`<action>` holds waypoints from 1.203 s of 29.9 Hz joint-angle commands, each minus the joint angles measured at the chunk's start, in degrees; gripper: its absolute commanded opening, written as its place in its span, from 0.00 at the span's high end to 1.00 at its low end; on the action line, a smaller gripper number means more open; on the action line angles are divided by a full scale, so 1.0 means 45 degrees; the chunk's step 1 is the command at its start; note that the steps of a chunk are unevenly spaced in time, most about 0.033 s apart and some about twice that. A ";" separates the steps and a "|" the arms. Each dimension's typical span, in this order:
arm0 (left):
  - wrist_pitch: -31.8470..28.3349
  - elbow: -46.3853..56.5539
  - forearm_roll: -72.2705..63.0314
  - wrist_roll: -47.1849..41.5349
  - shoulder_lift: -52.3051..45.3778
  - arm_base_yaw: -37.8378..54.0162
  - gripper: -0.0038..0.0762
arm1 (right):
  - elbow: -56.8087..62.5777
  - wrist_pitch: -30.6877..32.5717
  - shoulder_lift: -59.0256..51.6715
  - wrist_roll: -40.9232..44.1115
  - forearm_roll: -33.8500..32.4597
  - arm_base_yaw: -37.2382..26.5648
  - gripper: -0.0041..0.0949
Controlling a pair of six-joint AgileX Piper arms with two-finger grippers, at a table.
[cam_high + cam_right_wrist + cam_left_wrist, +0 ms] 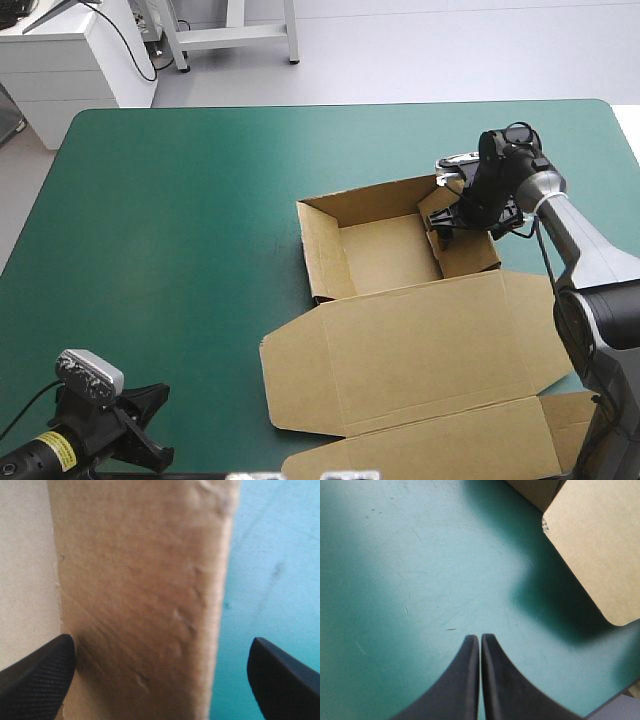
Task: Fold the box
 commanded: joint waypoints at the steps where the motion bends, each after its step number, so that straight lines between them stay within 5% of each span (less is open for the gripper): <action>1: -0.0779 -0.0301 -0.0163 0.0018 0.0142 -0.0040 0.96 | -0.0255 0.0174 -0.0619 -0.0044 -0.0378 0.0003 0.14; 5: -0.0848 -0.0301 -0.0163 0.0054 0.0142 -0.0040 0.96 | -0.0255 0.0174 -0.0795 0.0048 -0.0545 -0.0019 0.45; 9: -0.0848 -0.0301 -0.0163 0.0027 0.0142 -0.0040 0.96 | -0.0255 0.0174 -0.0915 -0.0169 -0.0459 -0.0019 0.98; 22: -0.0848 -0.0301 -0.0163 0.0027 0.0142 -0.0040 0.96 | -0.2033 0.0174 -0.2162 -0.0587 -0.0378 -0.0964 0.96; 36: -0.0848 -0.0301 -0.0163 0.0027 0.0142 -0.0040 0.96 | -0.5026 -0.0279 -0.2448 -0.0633 -0.0883 -0.6829 0.98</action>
